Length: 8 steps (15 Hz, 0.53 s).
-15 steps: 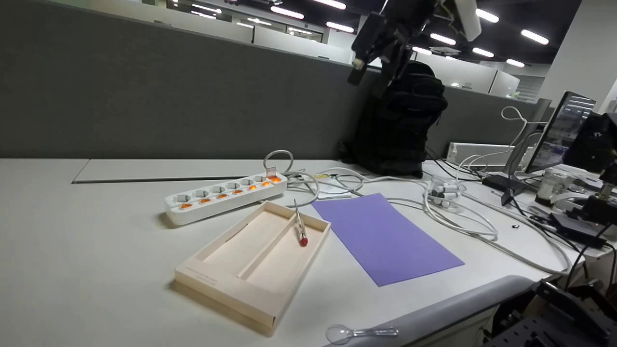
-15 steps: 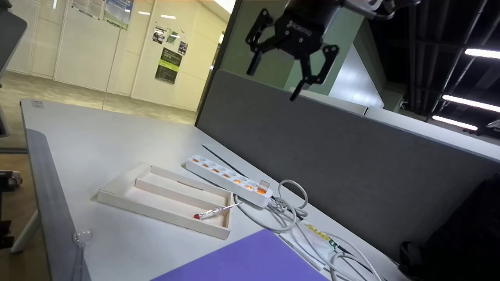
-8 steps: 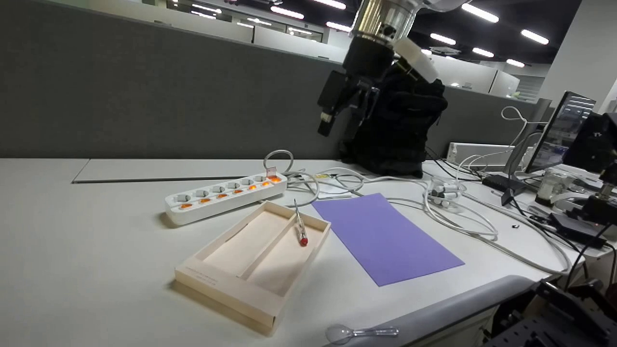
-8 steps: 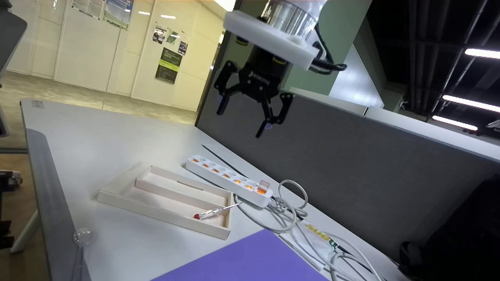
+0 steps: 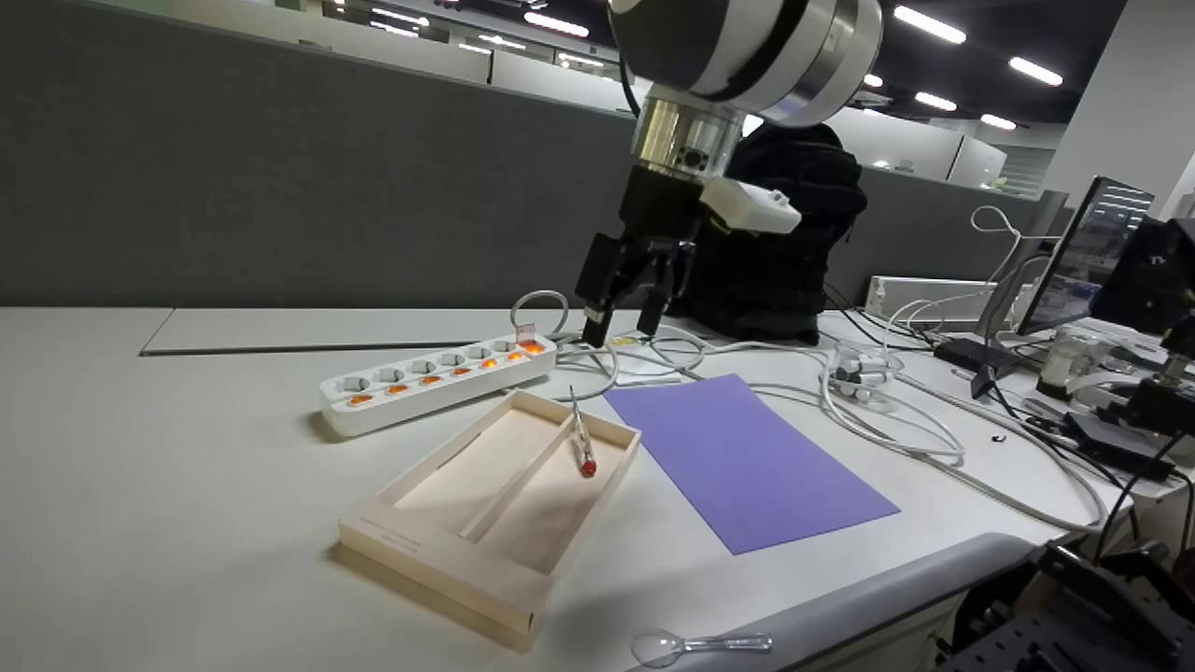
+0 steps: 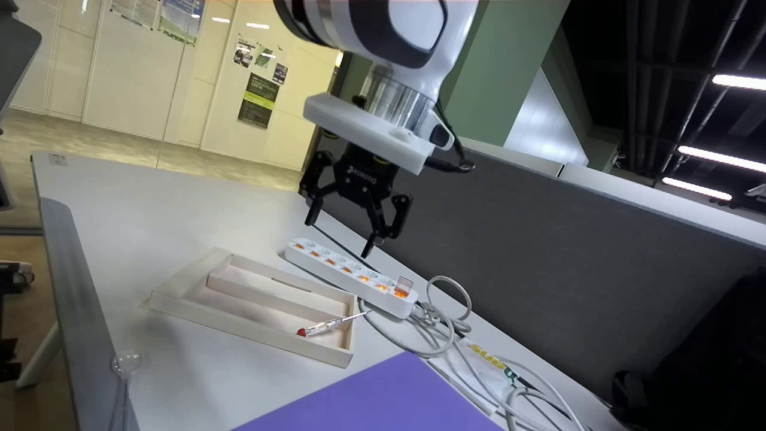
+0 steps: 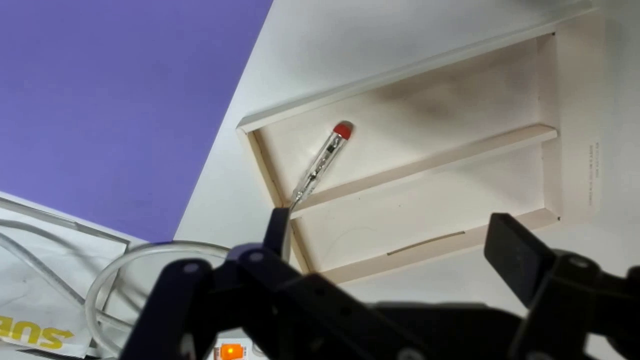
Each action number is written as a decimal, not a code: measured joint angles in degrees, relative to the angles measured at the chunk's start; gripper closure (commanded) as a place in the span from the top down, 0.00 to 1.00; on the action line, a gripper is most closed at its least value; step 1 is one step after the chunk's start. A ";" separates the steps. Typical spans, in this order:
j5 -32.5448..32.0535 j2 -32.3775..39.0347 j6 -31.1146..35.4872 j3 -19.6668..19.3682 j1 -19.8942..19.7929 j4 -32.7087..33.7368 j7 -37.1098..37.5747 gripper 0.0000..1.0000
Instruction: Take the screwdriver from the tray and put it on the purple mat
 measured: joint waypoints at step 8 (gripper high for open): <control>-16.63 7.99 9.85 -0.23 -0.82 -0.65 13.39 1.00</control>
